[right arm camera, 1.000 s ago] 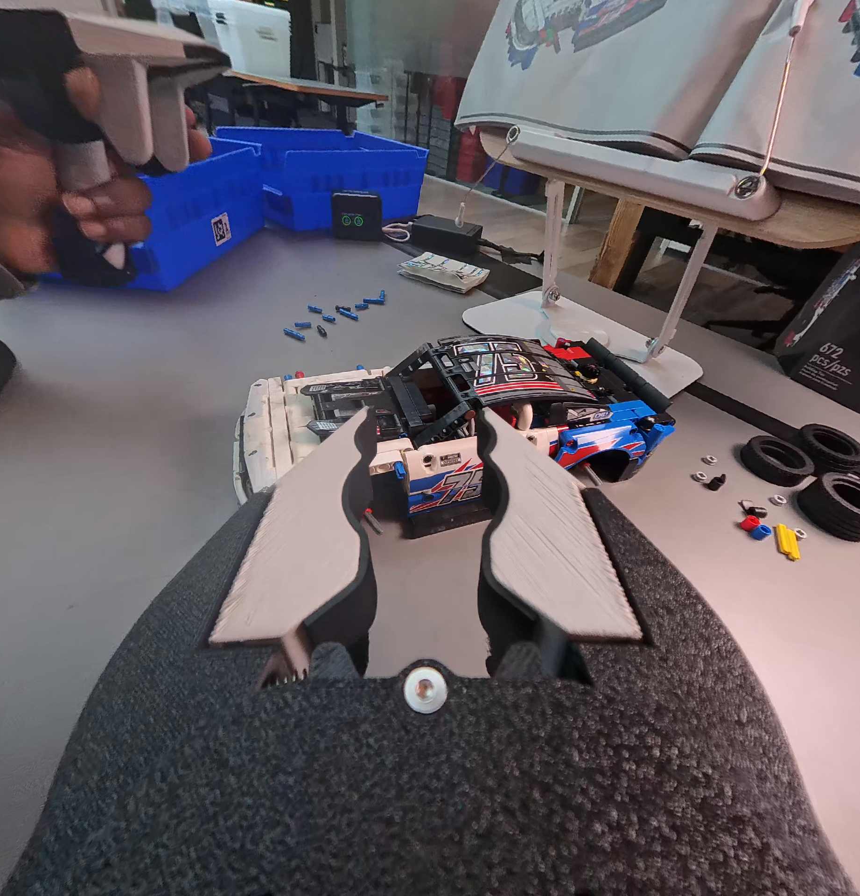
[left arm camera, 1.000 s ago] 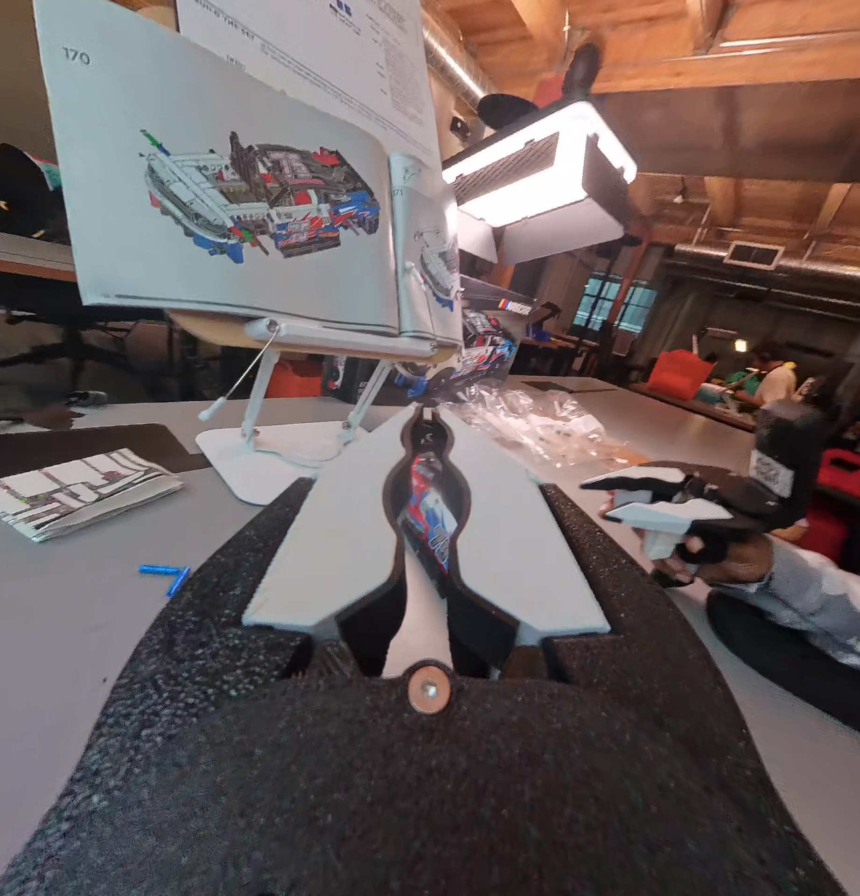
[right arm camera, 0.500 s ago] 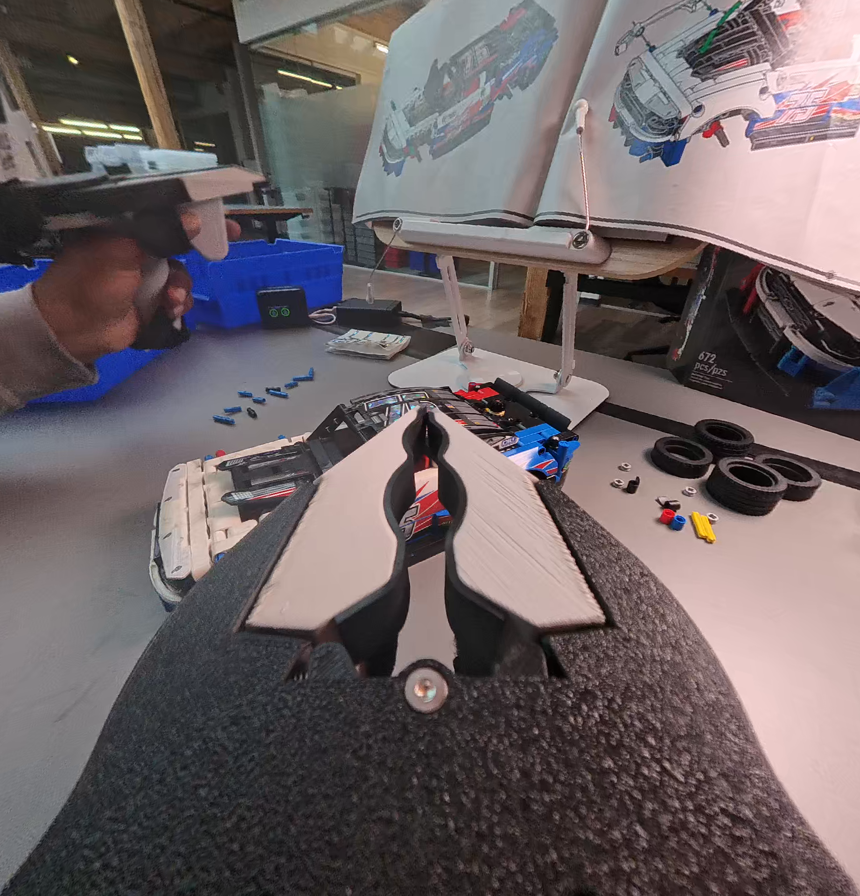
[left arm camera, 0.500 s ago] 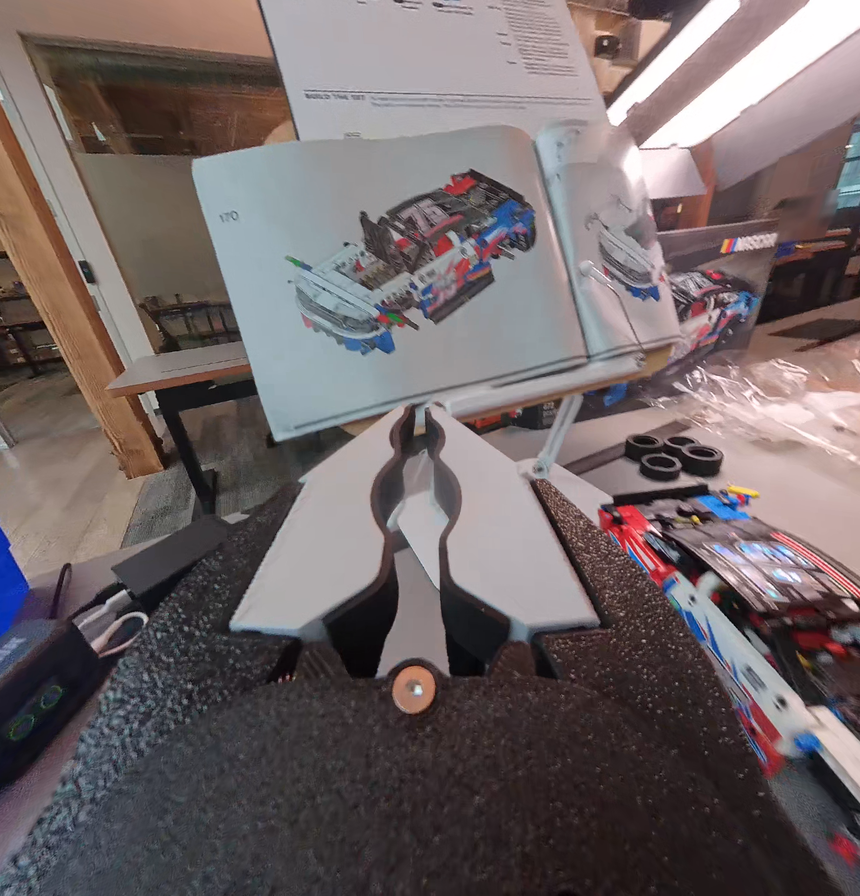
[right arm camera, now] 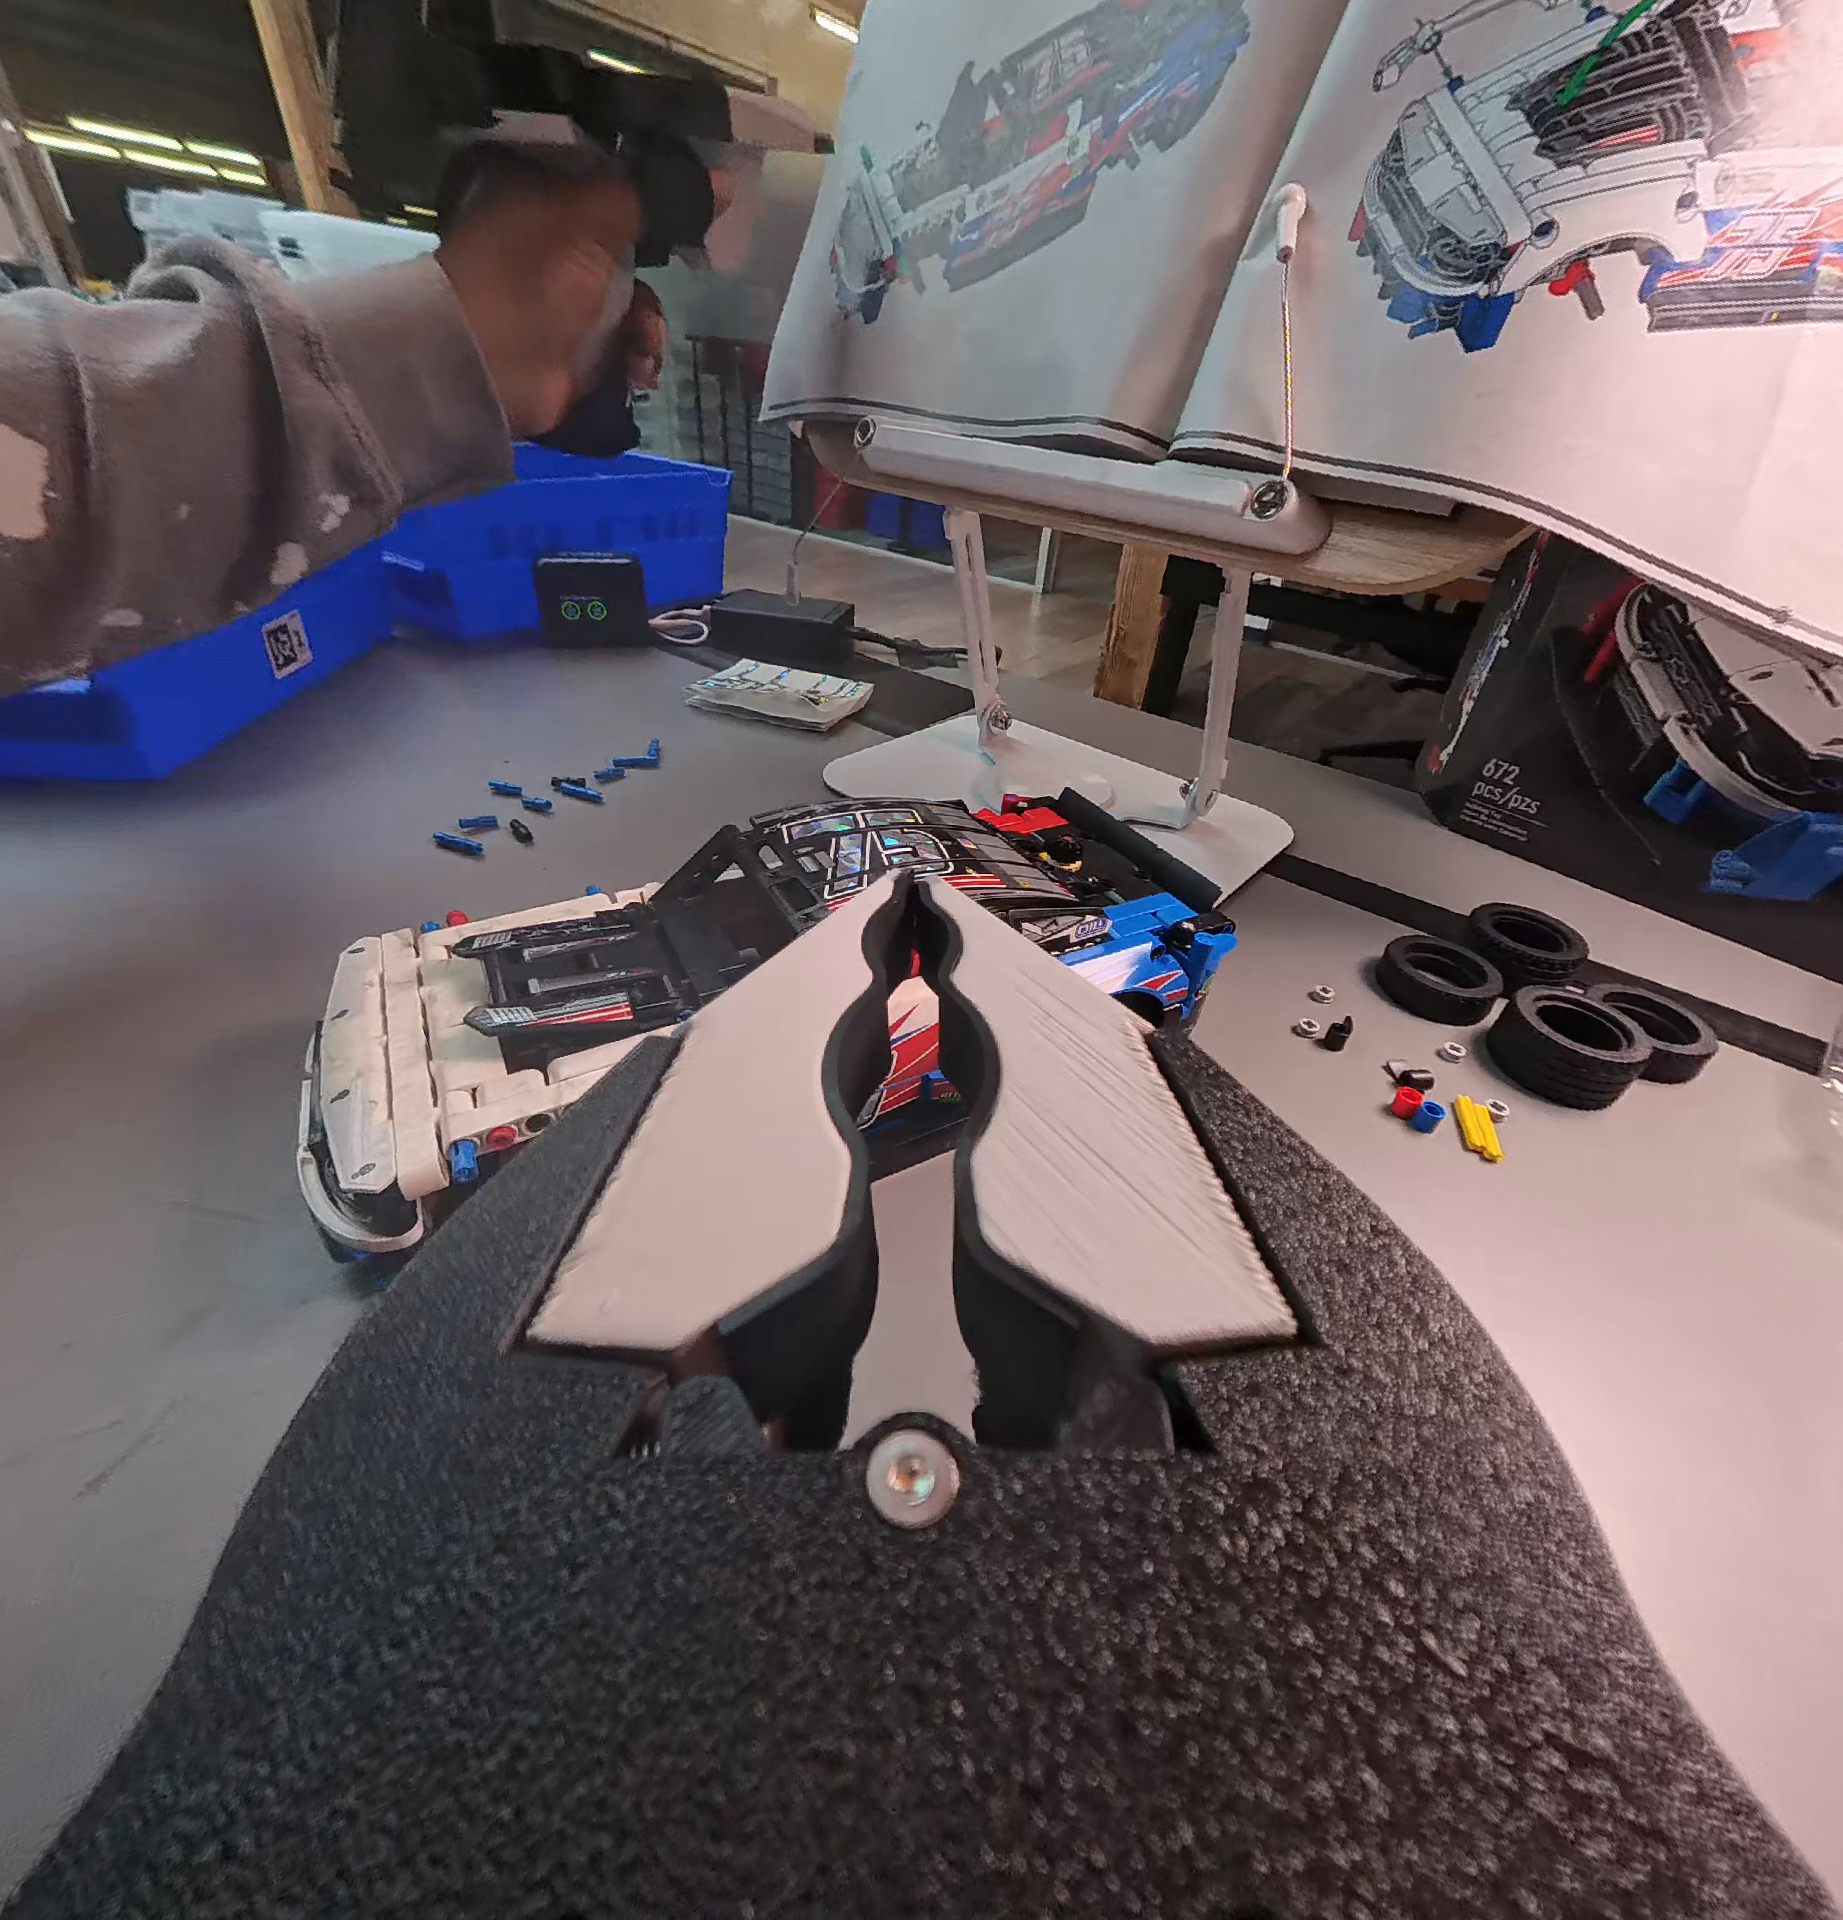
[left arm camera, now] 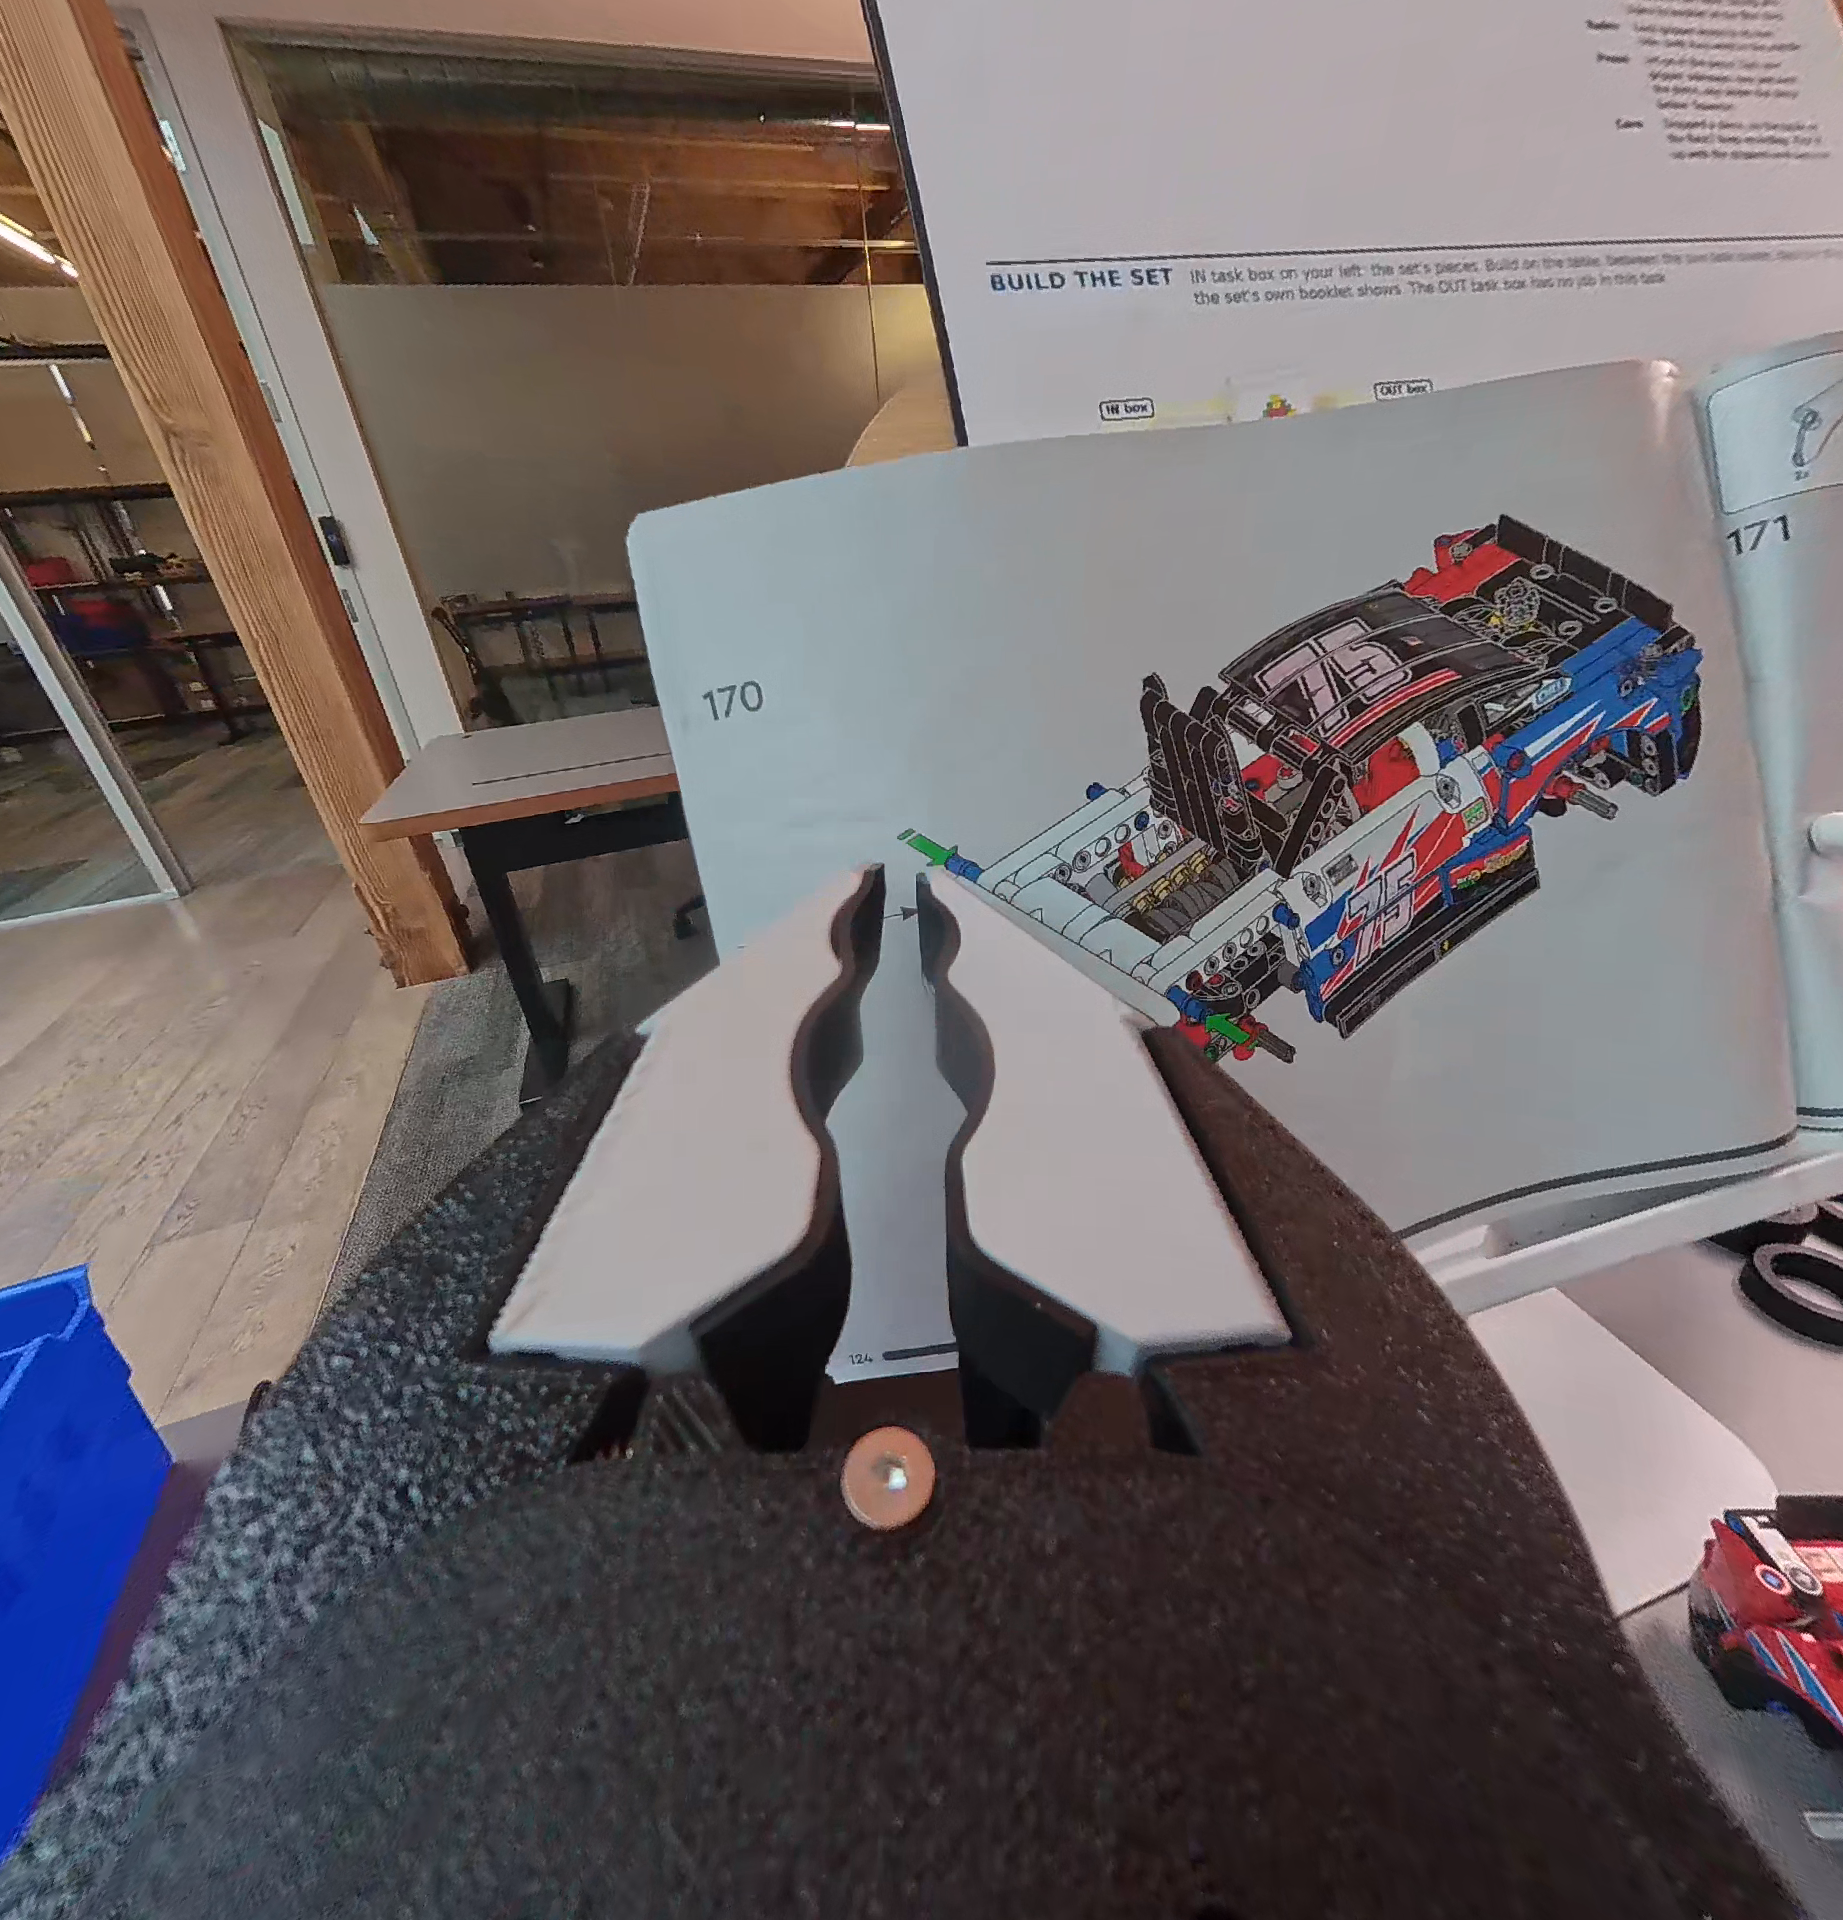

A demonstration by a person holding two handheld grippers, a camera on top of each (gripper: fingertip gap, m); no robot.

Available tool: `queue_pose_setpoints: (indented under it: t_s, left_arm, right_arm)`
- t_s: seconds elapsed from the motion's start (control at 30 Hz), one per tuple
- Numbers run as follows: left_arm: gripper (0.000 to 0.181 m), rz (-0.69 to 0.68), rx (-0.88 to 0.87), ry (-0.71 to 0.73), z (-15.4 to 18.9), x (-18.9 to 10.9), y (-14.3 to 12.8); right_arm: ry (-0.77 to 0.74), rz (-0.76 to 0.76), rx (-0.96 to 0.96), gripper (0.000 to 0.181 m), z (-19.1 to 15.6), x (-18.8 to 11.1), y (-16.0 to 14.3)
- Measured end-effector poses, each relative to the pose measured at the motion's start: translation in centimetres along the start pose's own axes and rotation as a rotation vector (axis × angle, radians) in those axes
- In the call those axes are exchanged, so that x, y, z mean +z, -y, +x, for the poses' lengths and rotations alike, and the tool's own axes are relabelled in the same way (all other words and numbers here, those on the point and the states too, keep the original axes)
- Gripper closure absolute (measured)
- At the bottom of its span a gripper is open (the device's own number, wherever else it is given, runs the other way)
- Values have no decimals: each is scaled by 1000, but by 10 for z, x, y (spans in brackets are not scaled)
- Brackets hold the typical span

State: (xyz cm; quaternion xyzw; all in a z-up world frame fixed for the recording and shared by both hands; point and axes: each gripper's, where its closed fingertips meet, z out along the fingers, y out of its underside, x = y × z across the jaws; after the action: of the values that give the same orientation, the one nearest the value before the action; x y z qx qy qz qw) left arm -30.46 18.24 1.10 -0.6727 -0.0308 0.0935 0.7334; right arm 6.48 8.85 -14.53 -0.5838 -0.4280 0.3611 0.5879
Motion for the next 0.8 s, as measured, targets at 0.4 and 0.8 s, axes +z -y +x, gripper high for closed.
queue_pose_setpoints:
  t_s: [0.4, 0.8]
  left_arm:
    - [174, -21, 20, -74, 37, -9, -19]
    - [173, -41, 26, -96, 46, -8, -28]
  right_arm:
    - [22, -7, -23, 181, -5, 0, -1]
    - [32, -16, -28, 181, -7, 0, -2]
